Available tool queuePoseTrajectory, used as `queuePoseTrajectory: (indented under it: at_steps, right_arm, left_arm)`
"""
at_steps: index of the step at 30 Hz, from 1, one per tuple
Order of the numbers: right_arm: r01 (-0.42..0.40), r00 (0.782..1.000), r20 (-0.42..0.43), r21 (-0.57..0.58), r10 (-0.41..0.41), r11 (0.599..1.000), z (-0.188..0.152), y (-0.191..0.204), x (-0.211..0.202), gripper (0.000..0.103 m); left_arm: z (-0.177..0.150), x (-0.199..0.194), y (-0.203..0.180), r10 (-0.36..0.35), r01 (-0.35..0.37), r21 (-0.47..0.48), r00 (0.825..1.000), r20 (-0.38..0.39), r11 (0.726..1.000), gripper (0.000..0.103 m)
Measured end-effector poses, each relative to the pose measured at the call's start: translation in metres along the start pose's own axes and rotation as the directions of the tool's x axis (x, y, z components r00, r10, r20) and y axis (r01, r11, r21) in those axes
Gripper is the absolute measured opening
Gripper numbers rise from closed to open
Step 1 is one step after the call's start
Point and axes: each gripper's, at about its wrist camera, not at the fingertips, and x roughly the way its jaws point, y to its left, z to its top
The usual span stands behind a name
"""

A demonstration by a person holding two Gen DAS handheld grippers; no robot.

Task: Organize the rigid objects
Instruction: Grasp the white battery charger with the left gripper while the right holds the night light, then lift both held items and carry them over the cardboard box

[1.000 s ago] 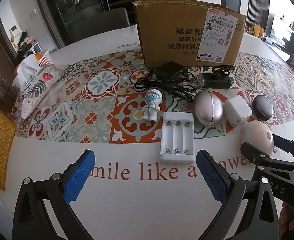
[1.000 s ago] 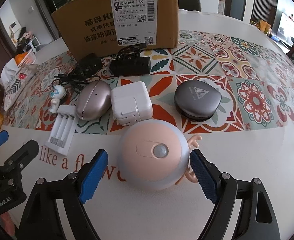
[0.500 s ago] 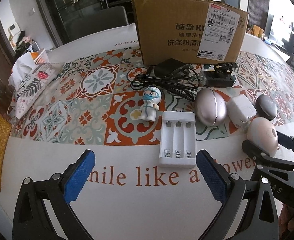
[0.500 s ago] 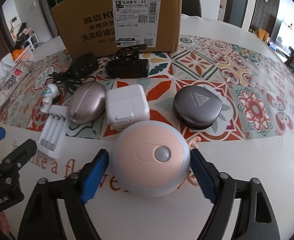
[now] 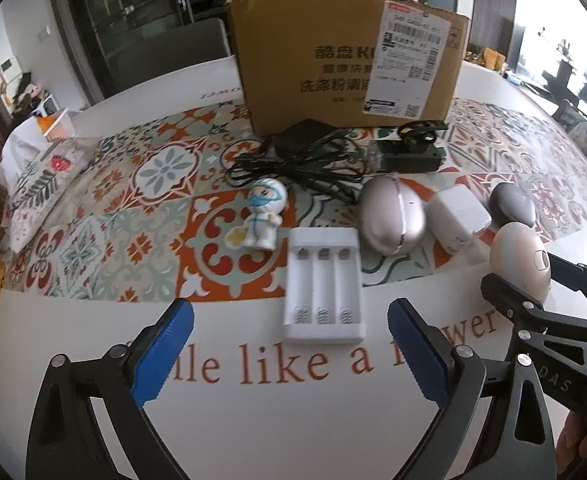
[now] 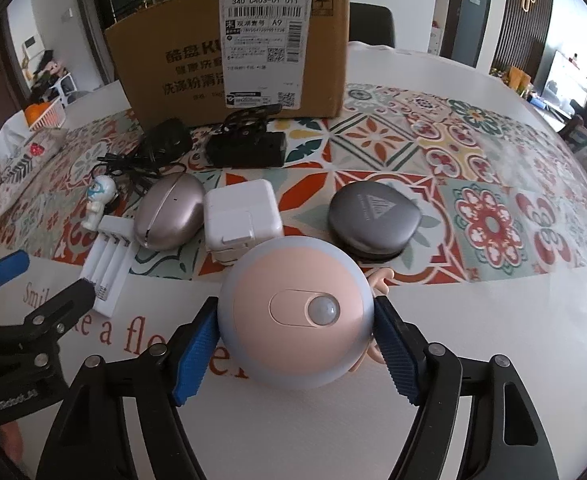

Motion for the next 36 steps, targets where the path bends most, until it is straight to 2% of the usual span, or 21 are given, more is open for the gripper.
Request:
queuePoseTrajectory:
  at_steps: [4,6,16,21,28,36]
  right_arm:
    - [0.000,1.000,0.001,0.009,0.000,1.000,-0.001,-0.003,-0.002,0.074]
    - [0.002,1.000,0.005,0.005,-0.002,1.000,-0.002,-0.003,-0.003,0.074]
    - [-0.005,1.000,-0.003,-0.002,0.005,1.000,-0.001,0.000,-0.002,0.074]
    - [-0.012,1.000,-0.008,0.006,0.012,1.000,-0.002,0.000,0.000,0.074]
    - [-0.018,1.000,0.001,0.001,0.018,1.000,-0.004,0.003,-0.006,0.074]
    - [-0.027,0.999,0.032,0.000,0.027,1.000,-0.002,0.007,-0.025,0.074]
  left_arm:
    - [0.002,0.010,-0.005,-0.011,0.011,0.019,1.000,0.008,1.000,0.093]
    - [0.003,0.017,-0.008,-0.024,0.023,0.021,1.000,0.002,0.999,0.083]
    - [0.002,0.033,-0.014,-0.053,0.053,0.016,0.999,0.012,0.998,0.064]
    - [0.004,0.034,-0.013,-0.073,0.073,0.010,0.997,0.022,0.997,0.047]
    - [-0.001,0.029,-0.011,-0.077,0.077,0.005,0.997,0.018,0.997,0.047]
    - [0.000,0.004,-0.004,-0.076,0.077,-0.017,0.996,0.047,0.997,0.047]
